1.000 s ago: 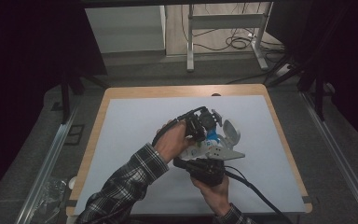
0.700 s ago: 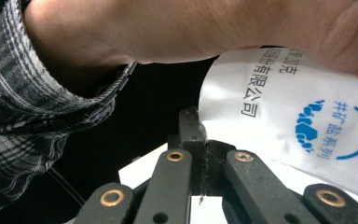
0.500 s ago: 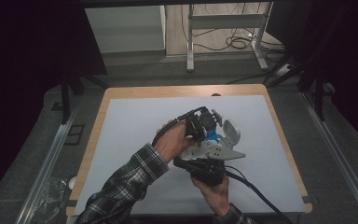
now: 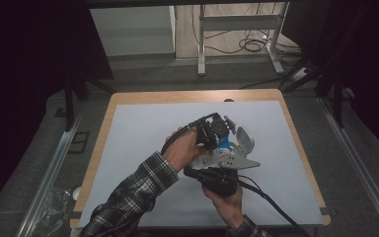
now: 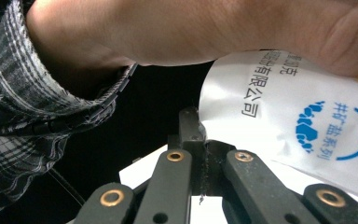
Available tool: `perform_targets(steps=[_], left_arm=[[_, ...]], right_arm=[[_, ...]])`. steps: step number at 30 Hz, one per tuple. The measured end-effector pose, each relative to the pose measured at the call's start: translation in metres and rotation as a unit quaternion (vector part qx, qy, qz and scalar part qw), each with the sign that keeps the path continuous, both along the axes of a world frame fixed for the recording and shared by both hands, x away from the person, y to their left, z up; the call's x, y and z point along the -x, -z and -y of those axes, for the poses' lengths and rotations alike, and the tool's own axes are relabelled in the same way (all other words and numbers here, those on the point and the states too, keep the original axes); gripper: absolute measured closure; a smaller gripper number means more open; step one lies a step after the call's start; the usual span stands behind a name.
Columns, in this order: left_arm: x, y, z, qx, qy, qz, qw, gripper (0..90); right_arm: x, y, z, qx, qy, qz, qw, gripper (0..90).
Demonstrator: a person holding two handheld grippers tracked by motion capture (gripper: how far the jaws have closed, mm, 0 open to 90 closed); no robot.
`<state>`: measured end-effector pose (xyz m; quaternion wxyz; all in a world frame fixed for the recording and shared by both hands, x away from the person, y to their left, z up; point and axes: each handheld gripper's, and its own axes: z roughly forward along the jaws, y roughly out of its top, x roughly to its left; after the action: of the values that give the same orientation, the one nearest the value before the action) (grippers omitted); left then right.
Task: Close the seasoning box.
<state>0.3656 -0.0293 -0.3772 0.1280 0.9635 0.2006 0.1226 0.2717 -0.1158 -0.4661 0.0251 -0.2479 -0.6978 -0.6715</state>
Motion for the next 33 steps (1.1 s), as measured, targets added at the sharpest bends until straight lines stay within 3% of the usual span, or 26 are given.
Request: perform_targets(steps=[33], left_arm=[[-0.0008, 0.0015, 0.0019, -0.005, -0.001, 0.001, 1.0000, 90.0]], right_arm=[[-0.0009, -0.0022, 0.0022, -0.003, 0.002, 0.003, 1.0000, 89.7]])
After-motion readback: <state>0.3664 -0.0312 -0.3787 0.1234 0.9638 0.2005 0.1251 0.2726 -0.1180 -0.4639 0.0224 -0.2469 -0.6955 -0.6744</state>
